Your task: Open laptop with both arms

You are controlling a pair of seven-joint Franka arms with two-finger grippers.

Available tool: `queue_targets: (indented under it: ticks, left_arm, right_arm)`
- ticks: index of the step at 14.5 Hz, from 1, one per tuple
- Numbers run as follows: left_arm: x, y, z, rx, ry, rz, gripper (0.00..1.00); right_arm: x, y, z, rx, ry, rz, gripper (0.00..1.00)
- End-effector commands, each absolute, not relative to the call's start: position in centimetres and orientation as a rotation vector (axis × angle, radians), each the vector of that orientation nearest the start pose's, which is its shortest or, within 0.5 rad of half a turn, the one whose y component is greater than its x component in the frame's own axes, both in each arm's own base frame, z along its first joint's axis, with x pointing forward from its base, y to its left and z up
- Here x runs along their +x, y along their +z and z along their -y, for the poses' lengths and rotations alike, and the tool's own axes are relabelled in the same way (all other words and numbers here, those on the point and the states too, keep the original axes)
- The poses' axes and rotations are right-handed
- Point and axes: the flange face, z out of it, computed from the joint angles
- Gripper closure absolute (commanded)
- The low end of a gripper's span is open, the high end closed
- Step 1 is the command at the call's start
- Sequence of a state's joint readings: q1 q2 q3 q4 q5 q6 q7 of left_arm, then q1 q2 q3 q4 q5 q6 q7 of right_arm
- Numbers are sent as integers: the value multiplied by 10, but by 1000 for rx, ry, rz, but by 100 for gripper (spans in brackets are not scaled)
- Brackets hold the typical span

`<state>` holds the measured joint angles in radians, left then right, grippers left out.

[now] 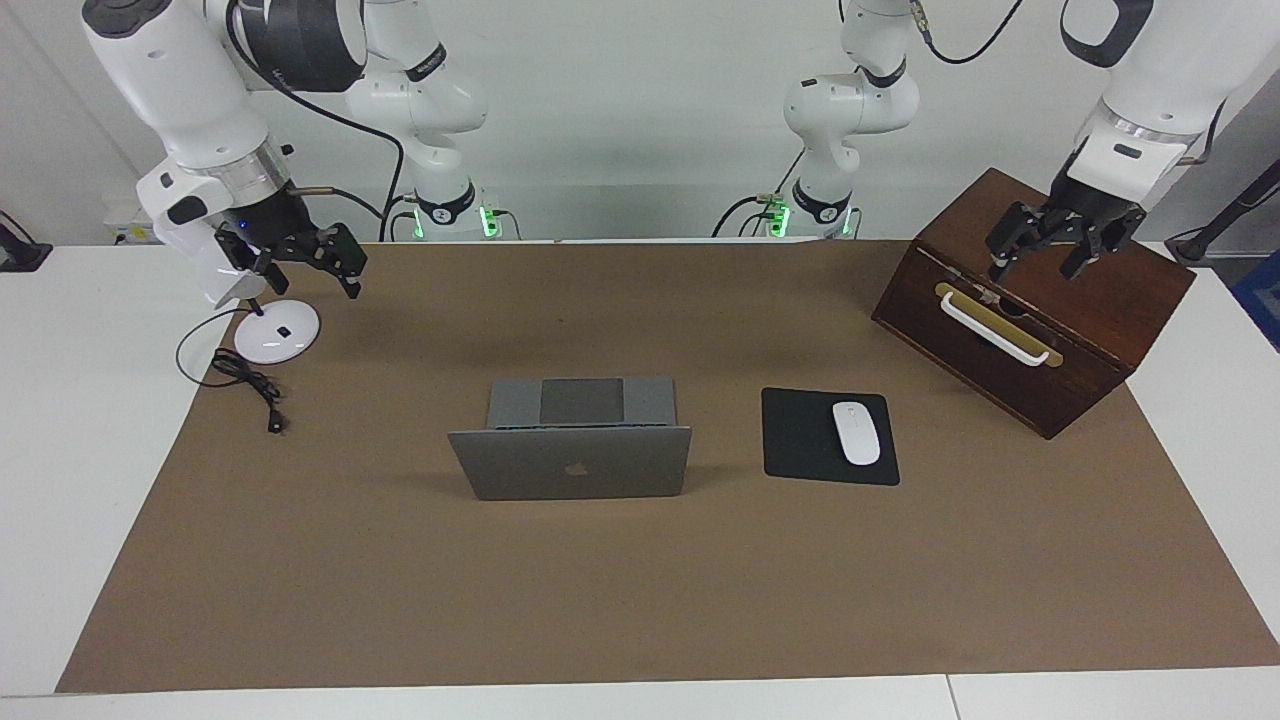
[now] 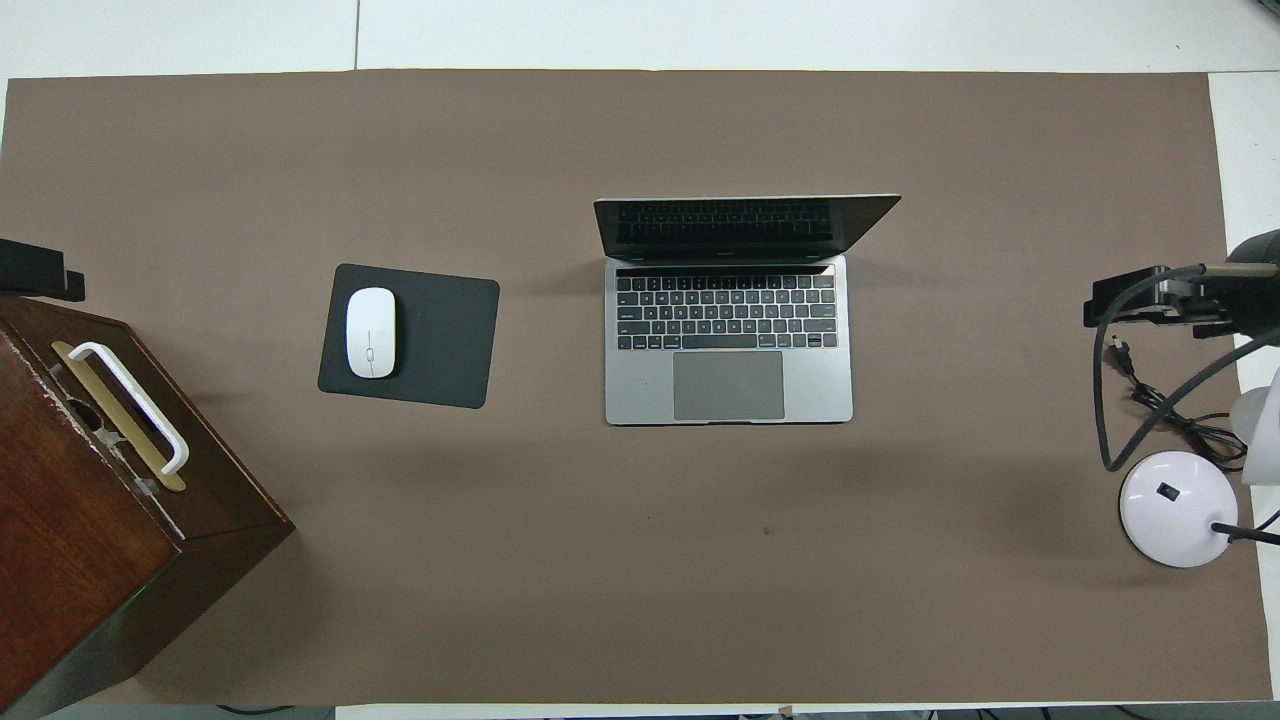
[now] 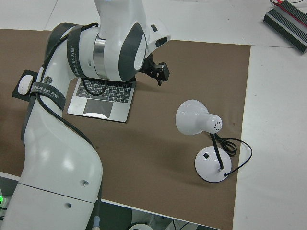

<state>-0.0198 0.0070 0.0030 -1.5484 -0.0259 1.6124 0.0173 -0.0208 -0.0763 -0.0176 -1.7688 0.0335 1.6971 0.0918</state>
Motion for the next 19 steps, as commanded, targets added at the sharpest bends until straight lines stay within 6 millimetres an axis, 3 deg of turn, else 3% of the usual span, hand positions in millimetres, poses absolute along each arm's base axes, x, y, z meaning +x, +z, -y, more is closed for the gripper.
queue_targets:
  ticks: [1, 5, 19]
  left_arm:
    - [563, 632, 14, -3169, -95, -48, 0]
    - [553, 614, 14, -3170, 17, -48, 0]
    - [549, 615, 13, -3172, 46, -46, 0]
  right_arm:
    - [535, 582, 22, -3083, -62, -232, 0]
    - [539, 584, 23, -3083, -93, -225, 0]
    - [541, 594, 32, -3099, -59, -213, 0]
